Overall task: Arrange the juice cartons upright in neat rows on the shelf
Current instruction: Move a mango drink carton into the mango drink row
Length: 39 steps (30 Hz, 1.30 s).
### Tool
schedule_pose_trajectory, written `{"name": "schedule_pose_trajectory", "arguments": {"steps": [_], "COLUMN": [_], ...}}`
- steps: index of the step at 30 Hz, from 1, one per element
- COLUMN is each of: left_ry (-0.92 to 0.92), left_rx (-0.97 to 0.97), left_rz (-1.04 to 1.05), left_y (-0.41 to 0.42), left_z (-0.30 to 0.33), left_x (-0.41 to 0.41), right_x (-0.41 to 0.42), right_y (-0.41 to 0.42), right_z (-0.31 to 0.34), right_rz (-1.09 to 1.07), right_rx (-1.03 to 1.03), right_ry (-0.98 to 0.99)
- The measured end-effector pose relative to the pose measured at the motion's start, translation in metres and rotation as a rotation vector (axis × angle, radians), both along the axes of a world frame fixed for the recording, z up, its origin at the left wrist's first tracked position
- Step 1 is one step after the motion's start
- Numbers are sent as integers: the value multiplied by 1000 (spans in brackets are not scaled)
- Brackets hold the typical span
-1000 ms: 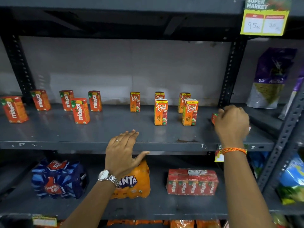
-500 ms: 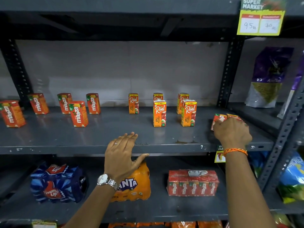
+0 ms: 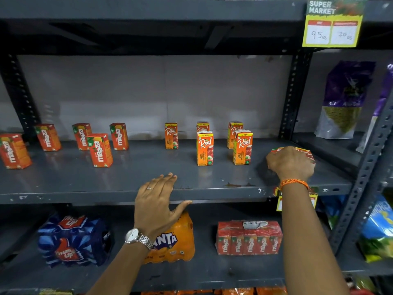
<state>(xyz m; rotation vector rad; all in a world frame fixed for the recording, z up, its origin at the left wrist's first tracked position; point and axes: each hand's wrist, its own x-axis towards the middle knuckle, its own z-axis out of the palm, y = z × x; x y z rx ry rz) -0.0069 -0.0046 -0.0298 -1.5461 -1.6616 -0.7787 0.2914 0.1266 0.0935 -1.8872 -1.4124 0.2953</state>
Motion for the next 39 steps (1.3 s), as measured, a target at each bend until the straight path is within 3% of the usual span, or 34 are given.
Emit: {"name": "schedule_pose_trajectory", "arguments": {"steps": [6, 11, 16, 20, 22, 30, 35, 39], "left_ry": [7, 9, 14, 33, 62, 80, 80, 71], "left_rx": [-13, -16, -7, -23, -46, -65, -78, -68], "left_rz": [5, 4, 1, 3, 5, -79, -86, -94], "left_y": [-1, -1, 1, -1, -3, -33, -58, -78], "left_z": [1, 1, -1, 1, 4, 7, 5, 6], "left_x": [0, -1, -3, -3, -5, -56, -123, -174], "right_x": [3, 13, 17, 15, 7, -73, -151, -223], "right_y": [3, -4, -23, -34, -43, -63, -75, -88], "right_z": [1, -7, -18, -20, -16, -8, -14, -18], "right_rz": [43, 81, 85, 290, 421, 884, 925, 951], "right_rx": [-56, 15, 134, 169, 110, 18, 45, 63], "right_ry": [173, 414, 849, 1402, 1548, 1443, 1131, 1004]}}
